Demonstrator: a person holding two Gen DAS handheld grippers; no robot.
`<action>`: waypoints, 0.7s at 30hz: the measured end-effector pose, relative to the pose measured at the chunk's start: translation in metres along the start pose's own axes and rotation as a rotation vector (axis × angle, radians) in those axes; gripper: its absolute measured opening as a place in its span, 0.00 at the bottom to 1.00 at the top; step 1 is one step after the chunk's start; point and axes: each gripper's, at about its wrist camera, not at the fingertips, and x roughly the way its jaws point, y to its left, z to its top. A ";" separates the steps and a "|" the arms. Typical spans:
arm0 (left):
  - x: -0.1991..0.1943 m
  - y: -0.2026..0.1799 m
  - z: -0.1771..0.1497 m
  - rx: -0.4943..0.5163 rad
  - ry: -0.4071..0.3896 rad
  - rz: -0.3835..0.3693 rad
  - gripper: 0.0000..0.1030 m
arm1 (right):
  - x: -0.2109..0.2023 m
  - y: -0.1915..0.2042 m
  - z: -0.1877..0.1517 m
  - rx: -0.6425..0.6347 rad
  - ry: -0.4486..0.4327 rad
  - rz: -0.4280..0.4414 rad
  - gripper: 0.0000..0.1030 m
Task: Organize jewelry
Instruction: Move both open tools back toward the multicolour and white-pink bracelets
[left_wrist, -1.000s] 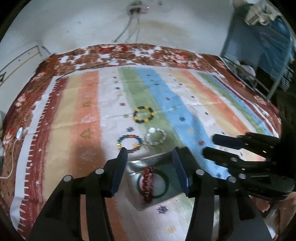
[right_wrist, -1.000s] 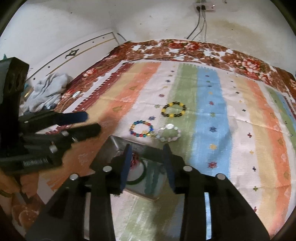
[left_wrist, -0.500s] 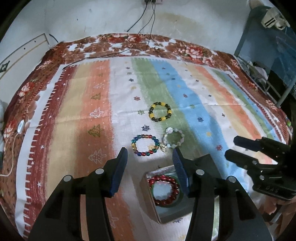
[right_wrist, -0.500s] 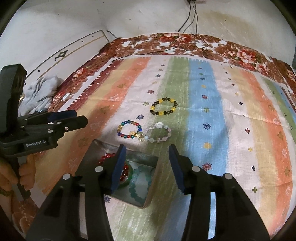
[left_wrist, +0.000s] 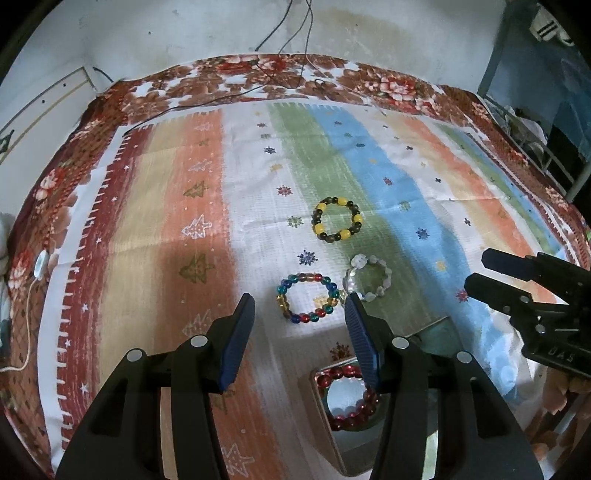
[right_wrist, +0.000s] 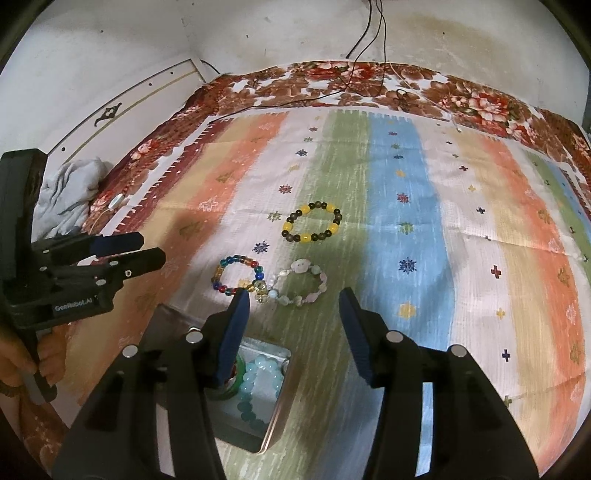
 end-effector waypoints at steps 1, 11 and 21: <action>0.002 -0.001 0.002 0.005 0.003 0.004 0.50 | 0.003 0.000 0.001 -0.003 0.006 -0.003 0.50; 0.028 0.005 0.016 0.019 0.047 0.034 0.50 | 0.029 -0.012 0.014 0.009 0.048 -0.013 0.50; 0.046 0.010 0.022 0.025 0.088 0.027 0.53 | 0.052 -0.018 0.021 0.007 0.103 -0.003 0.50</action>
